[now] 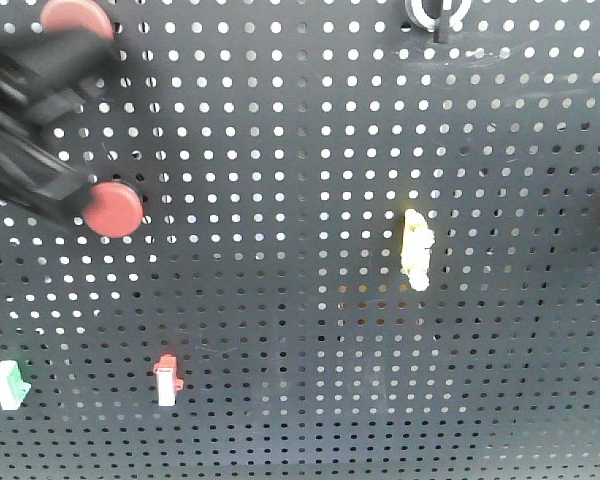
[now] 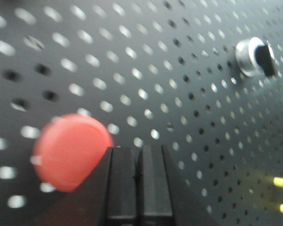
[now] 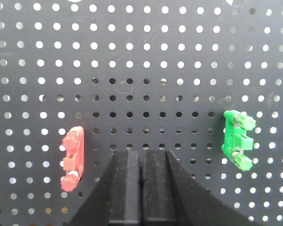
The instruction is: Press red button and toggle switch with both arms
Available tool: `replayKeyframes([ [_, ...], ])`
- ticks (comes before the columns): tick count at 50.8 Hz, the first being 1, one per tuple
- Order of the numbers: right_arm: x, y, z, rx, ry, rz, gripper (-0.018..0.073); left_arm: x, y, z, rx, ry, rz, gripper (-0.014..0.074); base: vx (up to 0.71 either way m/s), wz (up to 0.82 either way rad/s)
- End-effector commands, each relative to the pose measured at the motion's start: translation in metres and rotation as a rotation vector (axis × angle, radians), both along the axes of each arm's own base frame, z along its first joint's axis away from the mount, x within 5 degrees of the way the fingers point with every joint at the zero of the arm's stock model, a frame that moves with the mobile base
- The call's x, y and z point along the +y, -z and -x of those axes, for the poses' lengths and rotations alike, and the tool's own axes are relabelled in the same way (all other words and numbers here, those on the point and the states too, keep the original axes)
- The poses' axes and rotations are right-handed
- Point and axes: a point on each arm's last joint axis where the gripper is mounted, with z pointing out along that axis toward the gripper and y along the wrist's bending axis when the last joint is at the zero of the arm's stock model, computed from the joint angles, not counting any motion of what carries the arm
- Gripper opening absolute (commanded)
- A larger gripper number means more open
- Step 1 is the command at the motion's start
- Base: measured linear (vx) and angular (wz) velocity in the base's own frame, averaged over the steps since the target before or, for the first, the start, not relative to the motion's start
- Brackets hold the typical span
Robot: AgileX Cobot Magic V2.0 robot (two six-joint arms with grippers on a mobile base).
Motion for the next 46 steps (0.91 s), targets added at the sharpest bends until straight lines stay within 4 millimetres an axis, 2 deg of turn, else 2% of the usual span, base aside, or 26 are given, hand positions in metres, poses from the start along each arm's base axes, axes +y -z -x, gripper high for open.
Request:
replayKeyframes([
  [1,0.0,-0.017,0.002,-0.102,0.002,0.008,0.0,0.003,-0.02,0.008,-0.049,0.023,0.055,0.0,0.0,0.0],
  [10,0.0,-0.017,0.002,-0.102,0.002,0.008,0.0,0.01,-0.038,0.004,-0.071,-0.043,0.069,0.0,0.0,0.0],
  [16,0.0,-0.017,0.002,-0.102,0.002,0.008,0.0,0.011,-0.042,0.002,-0.086,-0.045,0.076,0.0001,0.0,0.0],
  [29,0.0,-0.017,0.002,-0.102,0.002,0.008,0.0,0.008,-0.036,-0.008,-0.047,-0.062,0.069,0.0001,0.0,0.0],
  [38,0.0,-0.017,0.002,-0.102,0.002,0.012,0.0,0.007,-0.033,-0.006,-0.043,-0.046,0.073,0.0001,0.0,0.0],
  [46,0.0,-0.017,0.002,-0.102,0.003,0.014,0.0,0.01,-0.023,-0.005,0.031,-0.041,0.134,0.0001,0.0,0.0],
])
